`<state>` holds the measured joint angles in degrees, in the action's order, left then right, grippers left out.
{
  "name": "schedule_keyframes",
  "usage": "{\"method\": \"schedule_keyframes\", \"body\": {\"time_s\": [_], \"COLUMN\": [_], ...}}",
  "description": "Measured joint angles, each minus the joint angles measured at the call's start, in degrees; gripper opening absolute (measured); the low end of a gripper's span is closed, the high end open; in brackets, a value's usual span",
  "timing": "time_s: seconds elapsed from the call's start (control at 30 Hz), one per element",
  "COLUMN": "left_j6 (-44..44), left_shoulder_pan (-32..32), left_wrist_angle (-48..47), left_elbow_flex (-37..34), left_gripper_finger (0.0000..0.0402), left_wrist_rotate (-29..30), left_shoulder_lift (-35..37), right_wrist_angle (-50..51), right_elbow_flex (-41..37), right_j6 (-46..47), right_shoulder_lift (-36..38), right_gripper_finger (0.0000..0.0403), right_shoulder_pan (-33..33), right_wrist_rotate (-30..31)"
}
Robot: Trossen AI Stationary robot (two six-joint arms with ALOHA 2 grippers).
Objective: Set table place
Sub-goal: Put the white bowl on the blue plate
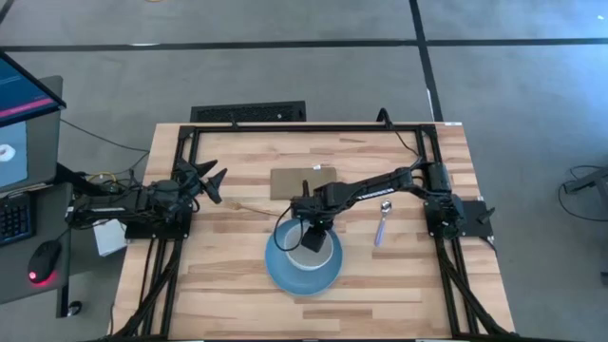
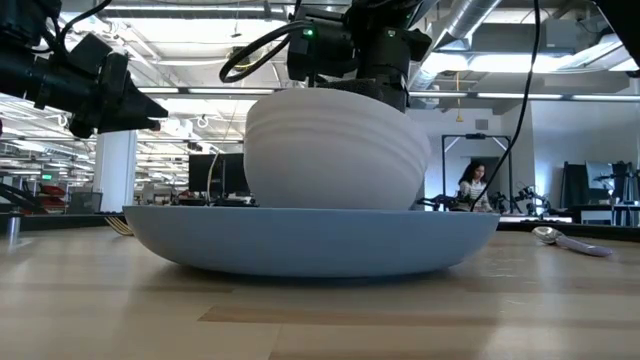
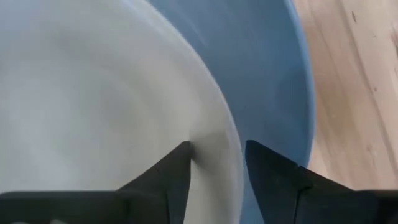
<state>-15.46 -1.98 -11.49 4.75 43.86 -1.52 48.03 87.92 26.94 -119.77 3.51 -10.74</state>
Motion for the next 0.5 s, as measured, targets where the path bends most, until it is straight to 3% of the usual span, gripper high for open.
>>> {"method": "schedule_keyframes", "body": {"time_s": [0.5], "left_j6": [0.02], "left_shoulder_pan": [0.00], "left_wrist_angle": [0.01], "left_elbow_flex": [-0.01], "left_gripper_finger": [0.0224], "left_wrist_rotate": [0.04], "left_shoulder_lift": [0.00], "right_wrist_angle": [-0.08], "right_elbow_flex": [0.09], "right_j6": [-0.26], "right_shoulder_lift": [0.11], "right_gripper_finger": [0.0201], "right_shoulder_pan": [0.22], "right_wrist_rotate": [-1.26]}}
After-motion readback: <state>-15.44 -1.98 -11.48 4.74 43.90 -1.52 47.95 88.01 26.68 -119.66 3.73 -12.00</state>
